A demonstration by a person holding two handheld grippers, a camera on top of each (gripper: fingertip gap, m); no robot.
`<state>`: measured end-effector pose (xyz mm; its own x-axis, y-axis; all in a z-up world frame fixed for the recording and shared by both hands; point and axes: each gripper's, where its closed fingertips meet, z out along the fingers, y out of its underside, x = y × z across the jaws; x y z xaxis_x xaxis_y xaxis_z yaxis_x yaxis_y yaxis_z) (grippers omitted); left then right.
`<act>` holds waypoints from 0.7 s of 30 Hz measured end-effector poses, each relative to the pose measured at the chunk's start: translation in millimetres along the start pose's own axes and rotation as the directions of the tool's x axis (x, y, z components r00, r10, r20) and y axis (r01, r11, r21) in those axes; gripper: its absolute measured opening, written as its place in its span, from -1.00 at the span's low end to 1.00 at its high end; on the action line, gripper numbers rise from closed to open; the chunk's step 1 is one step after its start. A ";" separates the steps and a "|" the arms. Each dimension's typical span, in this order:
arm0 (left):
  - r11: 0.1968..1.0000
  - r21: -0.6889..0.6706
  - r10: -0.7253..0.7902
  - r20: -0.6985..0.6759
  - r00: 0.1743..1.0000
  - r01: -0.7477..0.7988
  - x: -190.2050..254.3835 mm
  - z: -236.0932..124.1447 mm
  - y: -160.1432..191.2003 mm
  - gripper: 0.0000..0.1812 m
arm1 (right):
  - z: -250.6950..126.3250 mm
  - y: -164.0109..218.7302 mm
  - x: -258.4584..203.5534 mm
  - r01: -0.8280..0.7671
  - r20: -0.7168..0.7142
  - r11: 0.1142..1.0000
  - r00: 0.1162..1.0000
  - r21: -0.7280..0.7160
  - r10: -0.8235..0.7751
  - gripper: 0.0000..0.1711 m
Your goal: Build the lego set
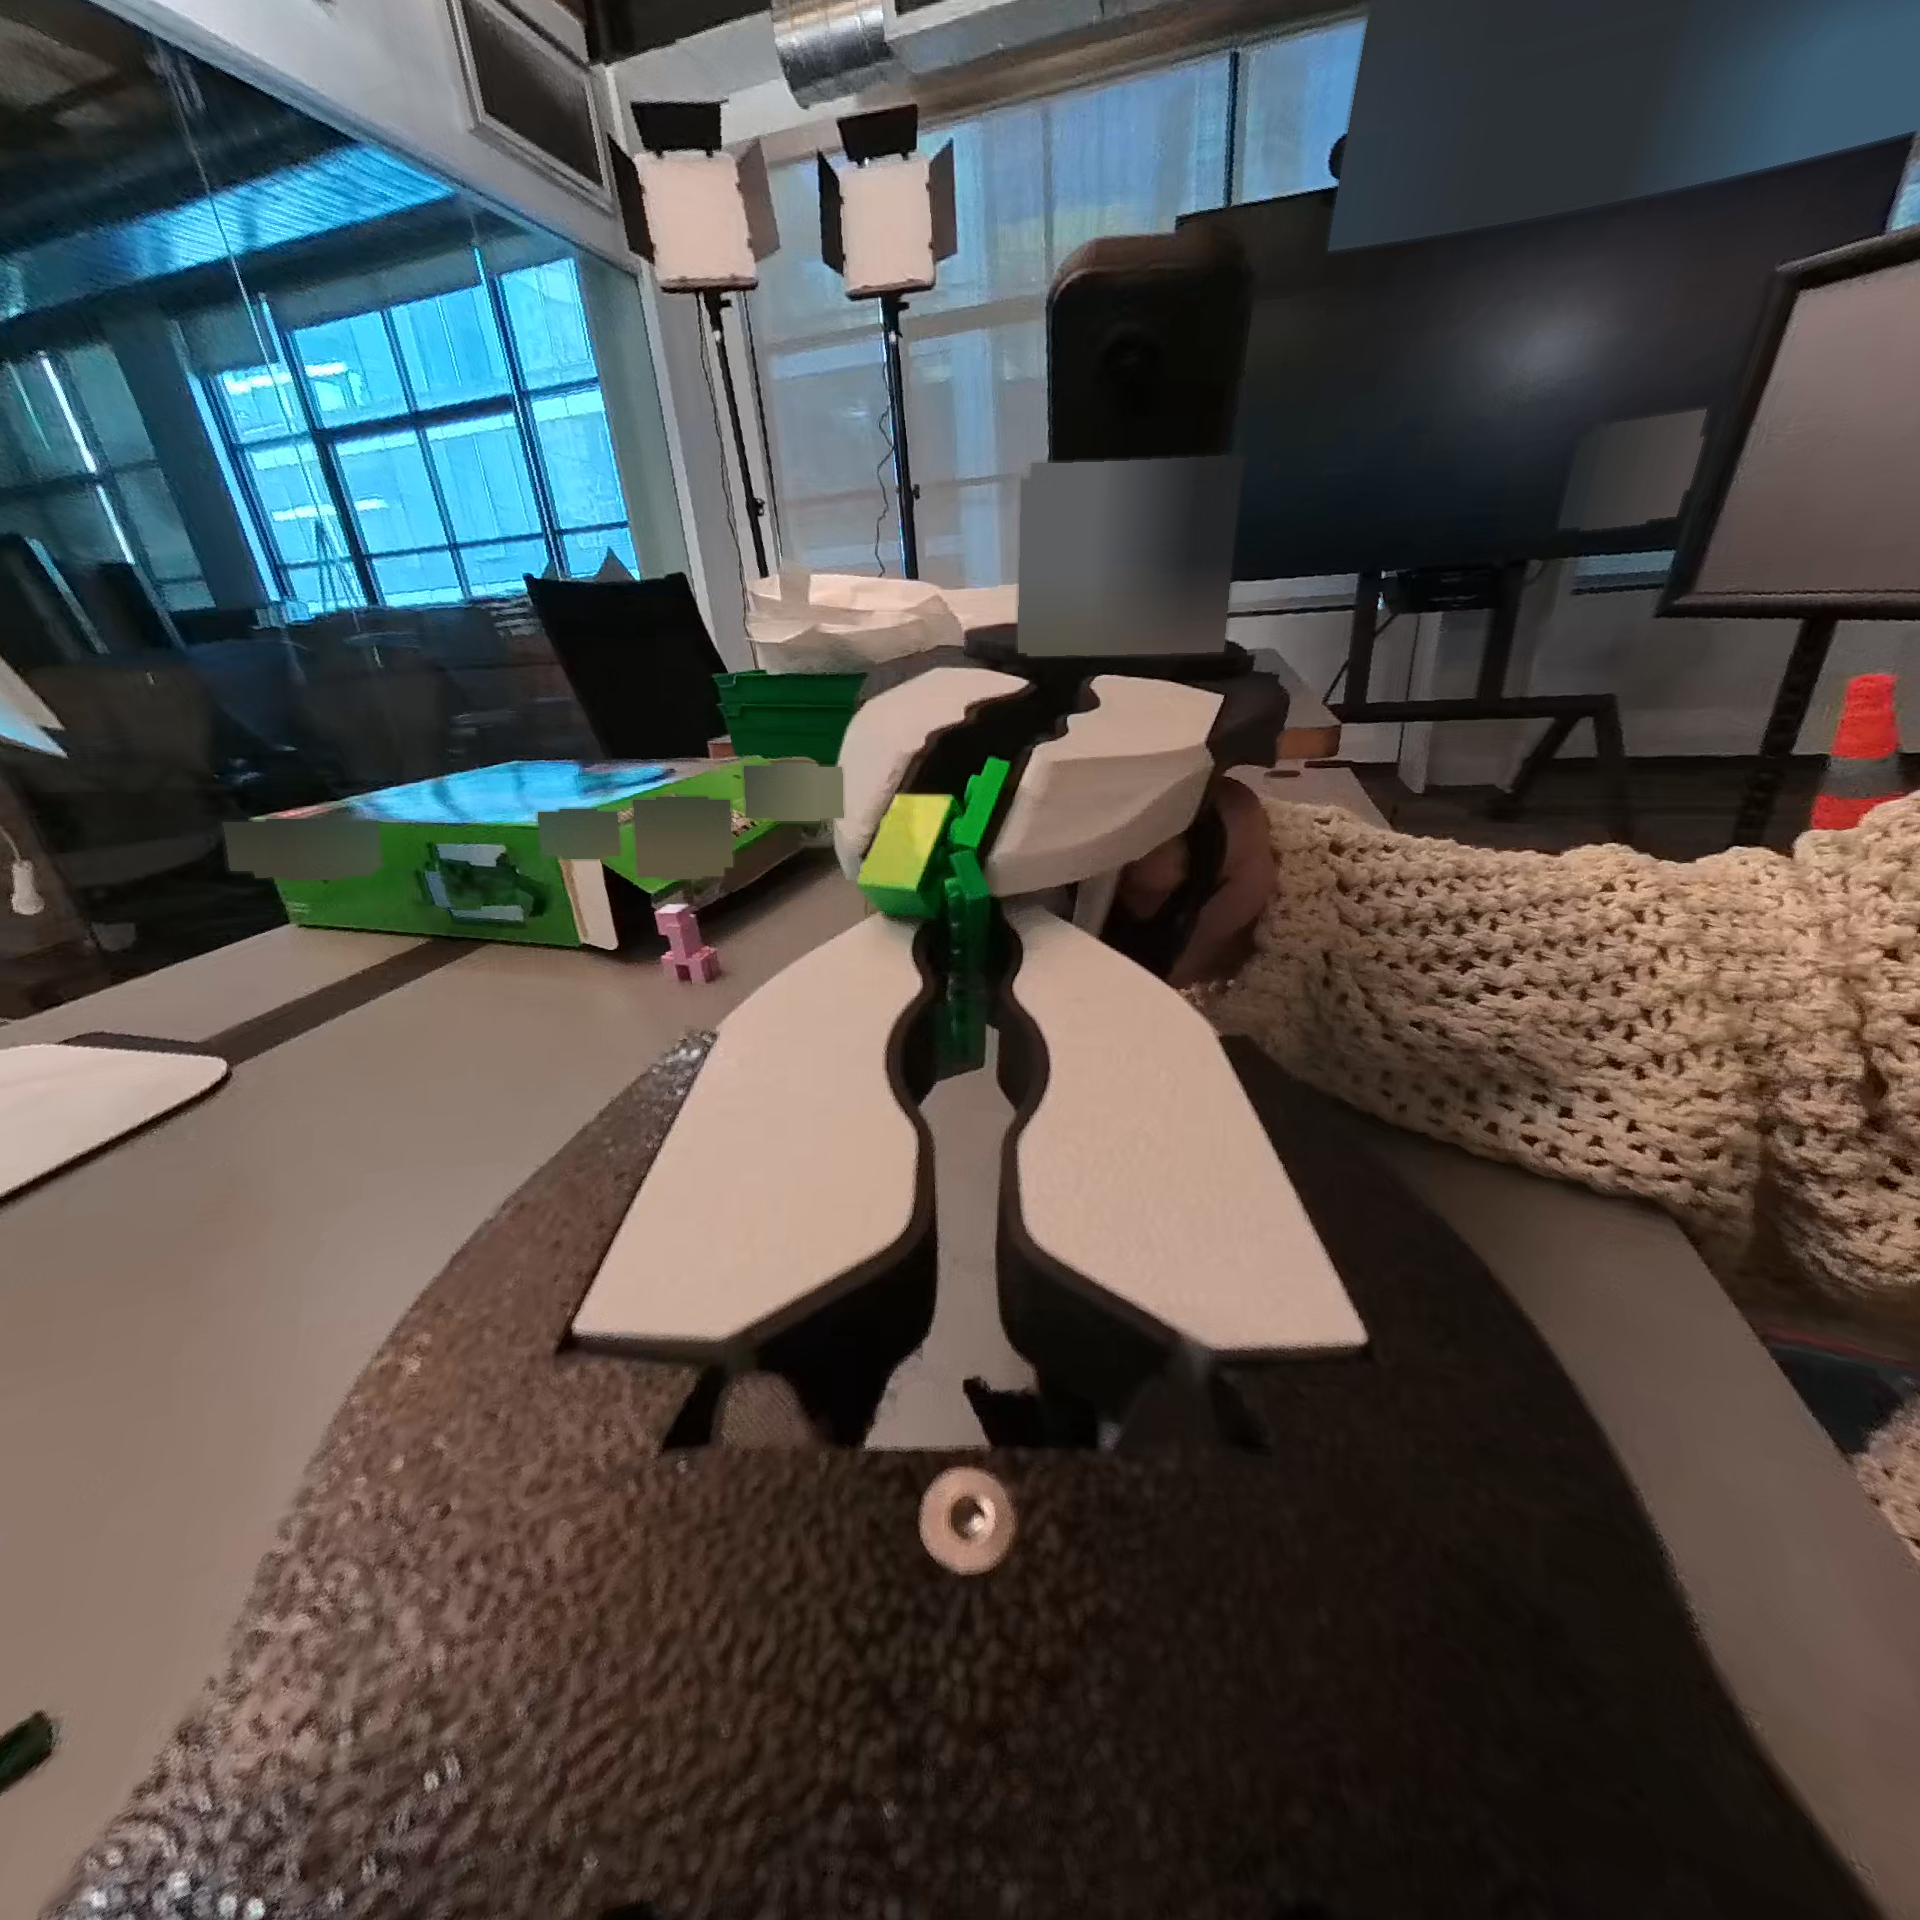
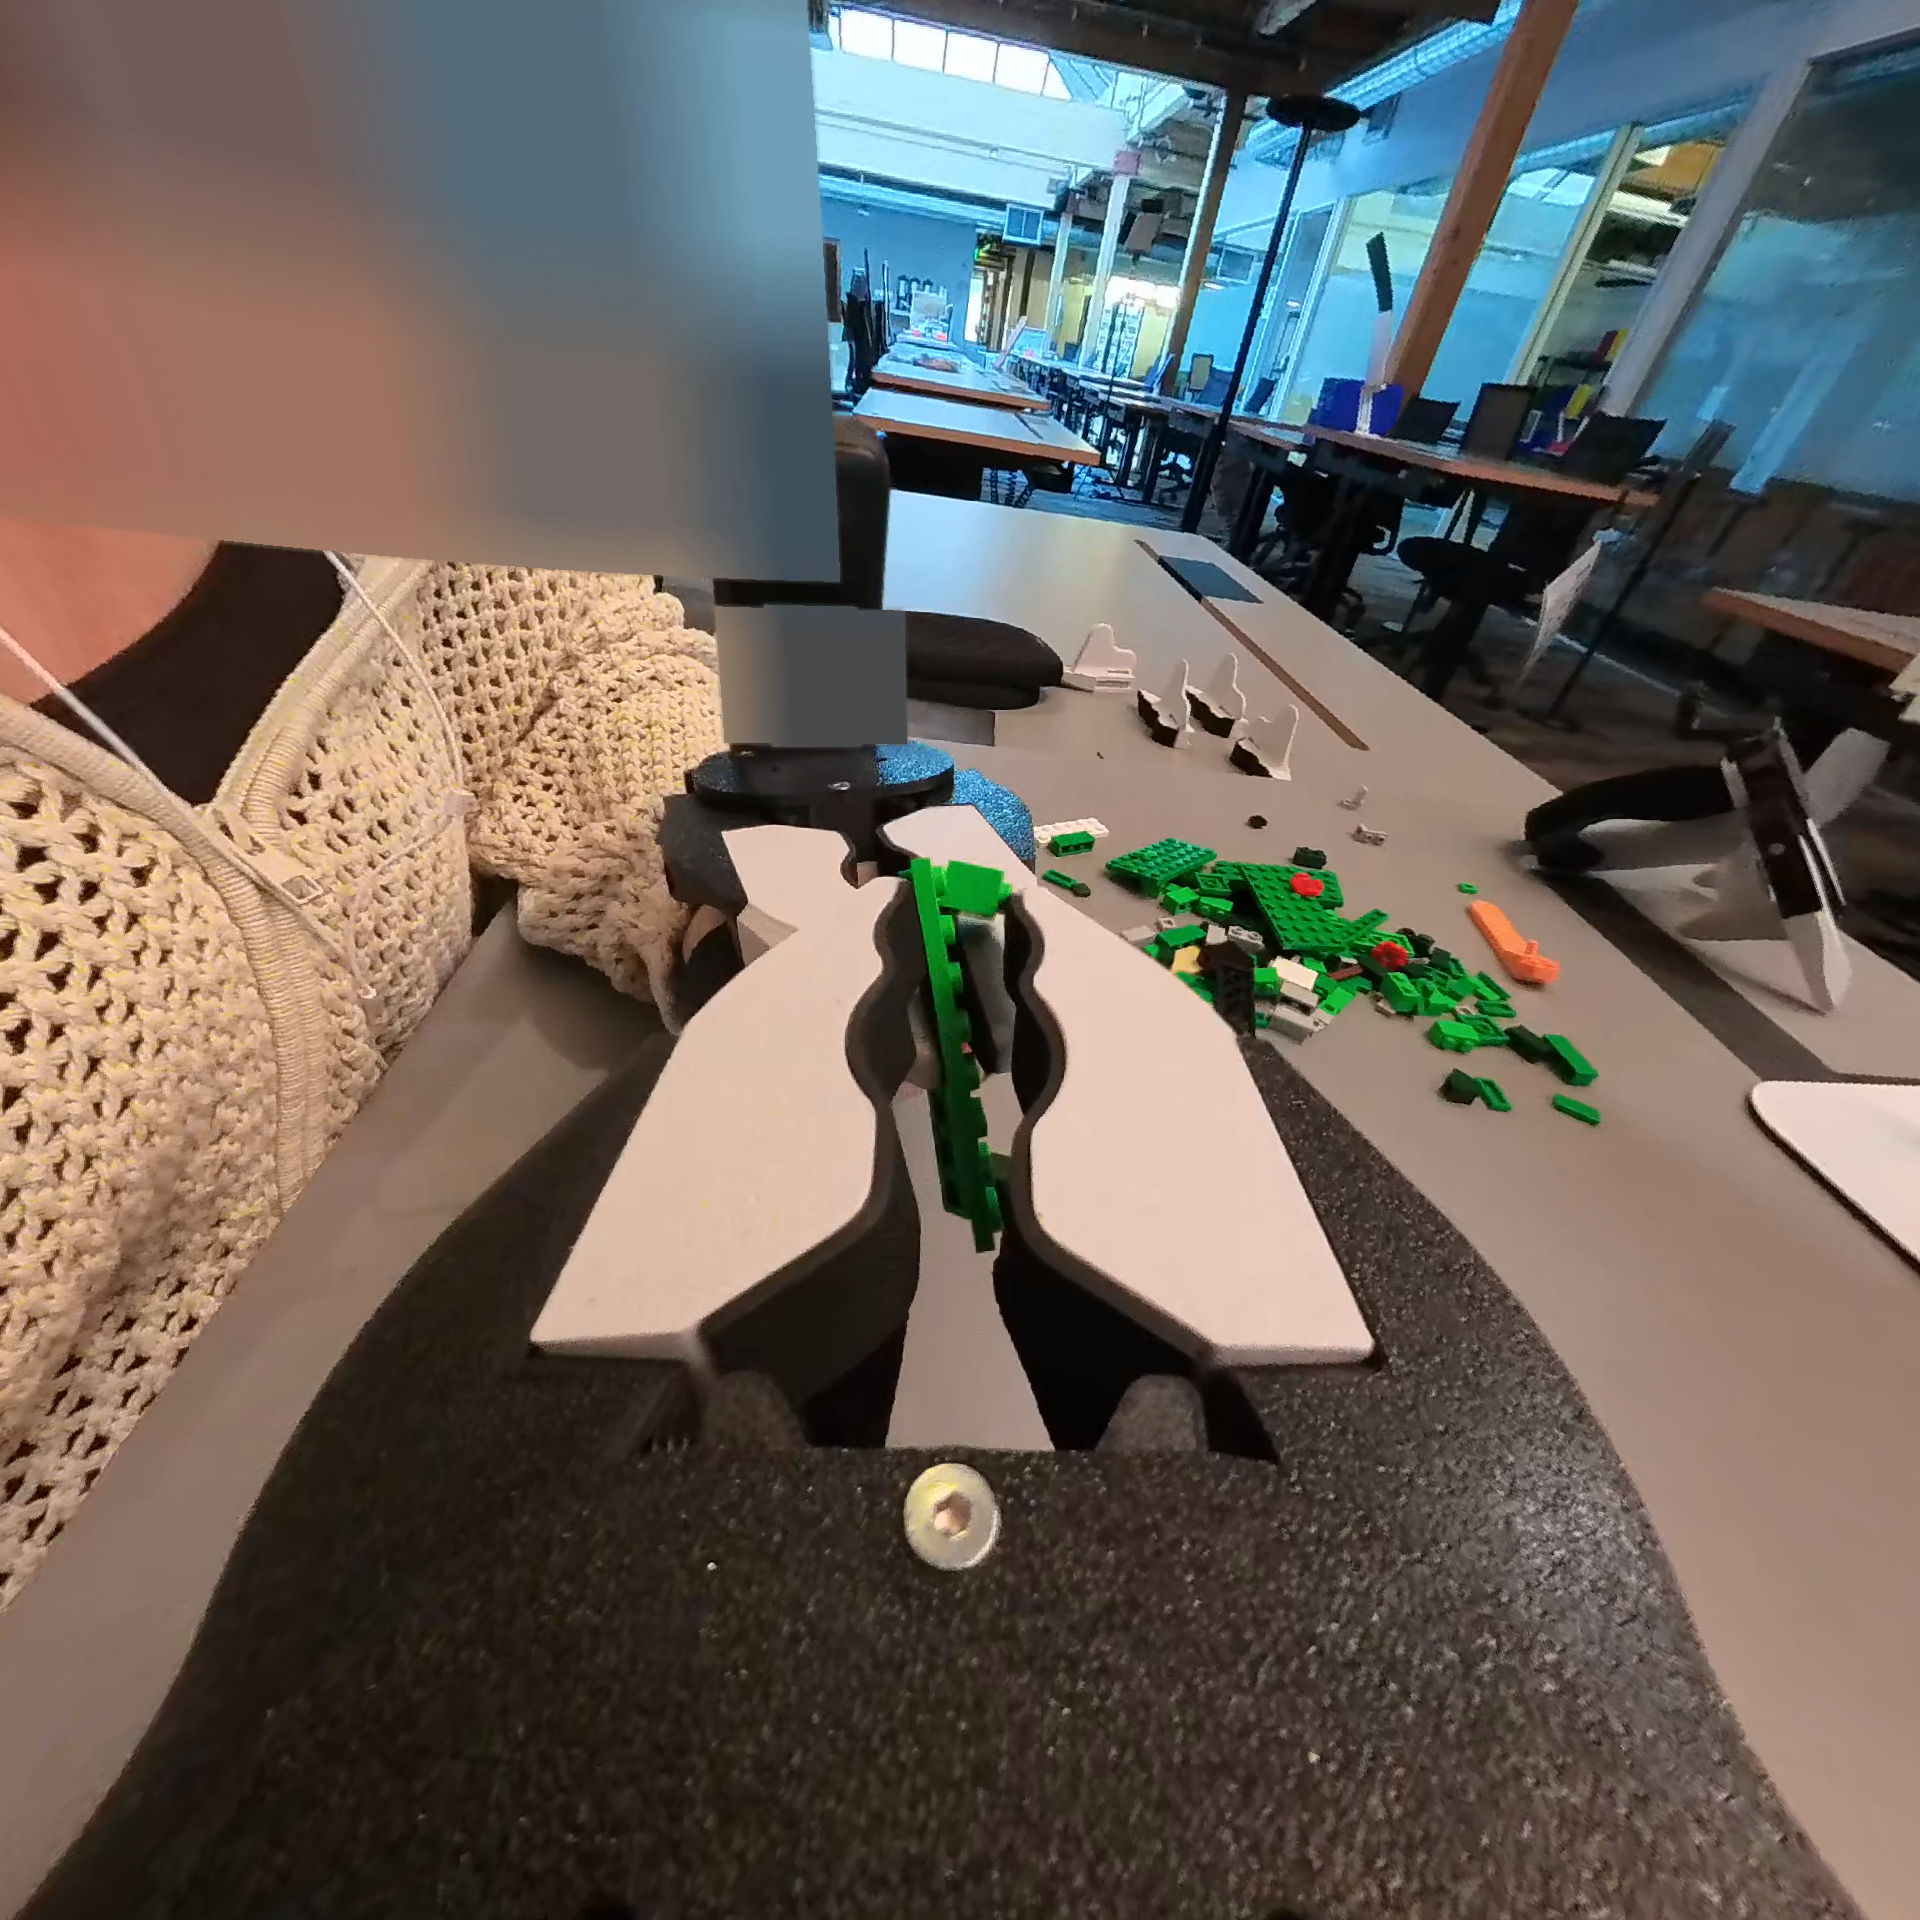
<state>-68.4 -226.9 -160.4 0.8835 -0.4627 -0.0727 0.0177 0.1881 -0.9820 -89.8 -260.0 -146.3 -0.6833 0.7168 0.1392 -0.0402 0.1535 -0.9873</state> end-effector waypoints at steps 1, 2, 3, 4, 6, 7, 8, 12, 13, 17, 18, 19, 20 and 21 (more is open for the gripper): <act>1.000 0.000 0.004 0.001 1.000 -0.004 0.3 0.2 0.5 -0.95 | -0.4 0.4 -0.3 0.001 0.000 1.000 1.000 0.004 -0.001 -0.83; 1.000 -0.001 0.009 0.001 1.000 -0.009 1.0 0.3 0.7 -0.95 | -0.8 0.6 -1.0 -0.005 0.005 1.000 1.000 0.008 0.005 -0.82; 1.000 -0.004 0.011 0.001 1.000 -0.011 1.4 0.3 0.9 -0.95 | -1.2 0.7 -1.1 -0.016 0.010 1.000 1.000 0.012 0.016 -0.83; 1.000 -0.005 0.014 0.002 1.000 -0.014 1.6 0.5 1.3 -0.95 | -1.5 0.9 -0.9 -0.029 0.014 0.999 0.999 0.018 0.029 -0.83; 1.000 -0.007 0.017 -0.002 1.000 -0.017 1.5 0.0 3.0 -0.94 | -1.3 2.7 -0.8 -0.051 0.022 0.998 0.998 0.023 0.051 -0.83; 1.000 -0.010 0.015 -0.004 1.000 -0.015 1.5 -0.2 4.0 -0.94 | -1.2 3.7 -0.7 -0.063 0.028 0.998 0.998 0.025 0.062 -0.83; 1.000 -0.012 0.011 -0.007 1.000 -0.012 1.7 -0.2 4.5 -0.94 | -1.3 4.0 -0.8 -0.076 0.037 0.997 0.996 0.030 0.075 -0.83; 1.000 -0.020 -0.002 -0.040 0.999 0.001 5.6 -0.1 6.8 -0.95 | -3.0 6.1 -3.9 -0.152 0.098 0.987 0.984 0.047 0.147 -0.83; 1.000 -0.021 -0.015 -0.060 0.998 0.014 7.6 -0.2 7.5 -0.95 | -3.5 6.6 -5.2 -0.176 0.121 0.983 0.978 0.049 0.169 -0.83; 0.996 -0.037 -0.088 -0.120 0.989 0.084 12.2 0.5 10.4 -0.96 | -5.6 9.4 -7.5 -0.272 0.185 0.961 0.948 0.045 0.259 -0.83; 0.995 -0.040 -0.099 -0.129 0.987 0.094 12.9 0.7 10.7 -0.96 | -6.2 9.6 -7.8 -0.292 0.196 0.955 0.940 0.042 0.279 -0.83; 0.994 -0.046 -0.102 -0.130 0.986 0.097 12.9 0.8 11.3 -0.96 | -6.4 10.3 -7.5 -0.299 0.196 0.953 0.938 0.040 0.286 -0.83; 0.994 -0.049 -0.100 -0.132 0.986 0.095 13.4 0.7 11.7 -0.96 | -6.7 10.6 -8.2 -0.303 0.201 0.952 0.936 0.035 0.290 -0.83; 0.995 -0.051 -0.097 -0.132 0.987 0.091 13.8 0.7 11.7 -0.96 | -6.8 10.6 -8.8 -0.310 0.205 0.950 0.932 0.029 0.298 -0.82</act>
<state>-55.7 -230.5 -172.7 0.8082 -0.5889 0.0002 0.0741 0.1014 -0.9921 -79.2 -260.1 -157.5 -0.7988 0.5741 -0.1798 0.1525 -0.0958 -0.9836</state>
